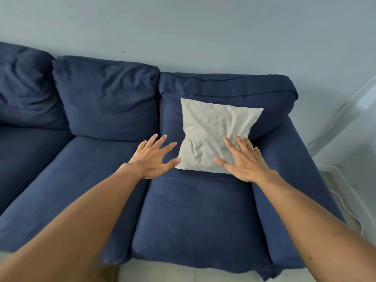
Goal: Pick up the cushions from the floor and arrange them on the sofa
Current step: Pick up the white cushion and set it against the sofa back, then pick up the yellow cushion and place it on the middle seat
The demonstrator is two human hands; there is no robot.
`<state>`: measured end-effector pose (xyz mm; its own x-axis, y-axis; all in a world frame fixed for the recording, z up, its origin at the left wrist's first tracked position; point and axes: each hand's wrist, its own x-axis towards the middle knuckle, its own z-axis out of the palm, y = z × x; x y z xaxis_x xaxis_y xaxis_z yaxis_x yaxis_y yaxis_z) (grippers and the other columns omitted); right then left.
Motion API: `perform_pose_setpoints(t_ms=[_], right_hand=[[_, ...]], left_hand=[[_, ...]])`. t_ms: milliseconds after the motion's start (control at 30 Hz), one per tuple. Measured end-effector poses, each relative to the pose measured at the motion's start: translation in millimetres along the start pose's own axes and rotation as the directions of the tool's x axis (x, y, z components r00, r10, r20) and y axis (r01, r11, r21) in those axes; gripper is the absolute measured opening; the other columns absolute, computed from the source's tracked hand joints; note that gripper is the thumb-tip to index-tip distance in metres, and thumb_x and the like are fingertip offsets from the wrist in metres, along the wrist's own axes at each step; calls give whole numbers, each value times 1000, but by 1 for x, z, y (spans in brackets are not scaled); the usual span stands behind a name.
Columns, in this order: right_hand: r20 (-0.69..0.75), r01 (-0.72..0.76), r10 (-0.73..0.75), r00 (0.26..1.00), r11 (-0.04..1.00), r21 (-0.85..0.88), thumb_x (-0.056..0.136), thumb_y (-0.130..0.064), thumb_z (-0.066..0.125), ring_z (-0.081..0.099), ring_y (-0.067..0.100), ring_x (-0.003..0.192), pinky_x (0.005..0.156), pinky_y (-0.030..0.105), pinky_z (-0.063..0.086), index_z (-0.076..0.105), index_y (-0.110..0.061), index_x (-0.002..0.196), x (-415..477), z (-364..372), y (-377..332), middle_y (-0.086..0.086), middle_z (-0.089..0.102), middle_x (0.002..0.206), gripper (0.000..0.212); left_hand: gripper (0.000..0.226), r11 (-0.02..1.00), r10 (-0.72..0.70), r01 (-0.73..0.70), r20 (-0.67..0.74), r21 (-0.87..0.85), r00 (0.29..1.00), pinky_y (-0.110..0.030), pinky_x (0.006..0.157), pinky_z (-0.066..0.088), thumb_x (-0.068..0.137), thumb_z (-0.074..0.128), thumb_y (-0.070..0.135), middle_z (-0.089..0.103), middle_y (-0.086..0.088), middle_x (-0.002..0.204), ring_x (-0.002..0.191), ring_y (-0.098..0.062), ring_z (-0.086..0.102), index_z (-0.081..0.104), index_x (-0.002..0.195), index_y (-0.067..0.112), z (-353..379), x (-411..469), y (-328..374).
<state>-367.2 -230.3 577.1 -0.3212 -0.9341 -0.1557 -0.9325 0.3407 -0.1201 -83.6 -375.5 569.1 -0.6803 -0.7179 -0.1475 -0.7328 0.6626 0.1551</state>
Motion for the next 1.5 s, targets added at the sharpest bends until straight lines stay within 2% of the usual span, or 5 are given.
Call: perform_pose_setpoints(t_ms=[700, 967, 1133, 1267, 1500], right_hand=[[104, 176, -171, 980, 984, -38, 77, -95, 16, -2, 23, 155, 119, 57, 20, -2, -44, 160, -161, 23, -214, -6, -4, 170, 100], [191, 278, -268, 944, 960, -26, 74, -96, 14, -3, 28, 156, 119, 61, 19, -1, -42, 161, -185, 83, -315, -1, -3, 171, 103], [250, 314, -305, 919, 950, 4, 80, -93, 19, 0, 28, 156, 119, 59, 21, -1, -42, 161, -193, 135, -385, -1, -4, 171, 98], [302, 282, -288, 909, 957, 64, 80, -94, 22, 14, 28, 154, 111, 54, 33, -2, -45, 160, -203, 181, -433, -6, -6, 171, 98], [409, 160, -197, 891, 979, 124, 75, -98, 24, 30, 32, 148, 107, 56, 35, -6, -50, 158, -214, 289, -497, -11, -10, 170, 100]], left_hand=[[78, 979, -197, 197, 3, -54, 980, -47, 126, 3, 94, 21, 80, -3, 2, 174, 159, -23, -9, 14, 162, 44, -6, -281, -101], [80, 947, -309, 311, 40, -76, 950, -49, 126, 6, 92, 18, 83, -3, 3, 174, 159, -23, -7, 14, 162, 45, 42, -368, -180], [80, 922, -369, 379, 114, -78, 922, -51, 124, 16, 92, 22, 84, -4, 4, 174, 159, -26, 8, 8, 162, 47, 94, -423, -246], [82, 916, -377, 395, 184, -71, 908, -53, 115, 29, 93, 24, 82, -8, 2, 174, 151, -33, 33, 2, 162, 45, 134, -455, -307], [83, 924, -327, 363, 246, -119, 913, -57, 112, 33, 92, 24, 83, -10, 0, 173, 152, -34, 31, -2, 161, 45, 213, -476, -384]])
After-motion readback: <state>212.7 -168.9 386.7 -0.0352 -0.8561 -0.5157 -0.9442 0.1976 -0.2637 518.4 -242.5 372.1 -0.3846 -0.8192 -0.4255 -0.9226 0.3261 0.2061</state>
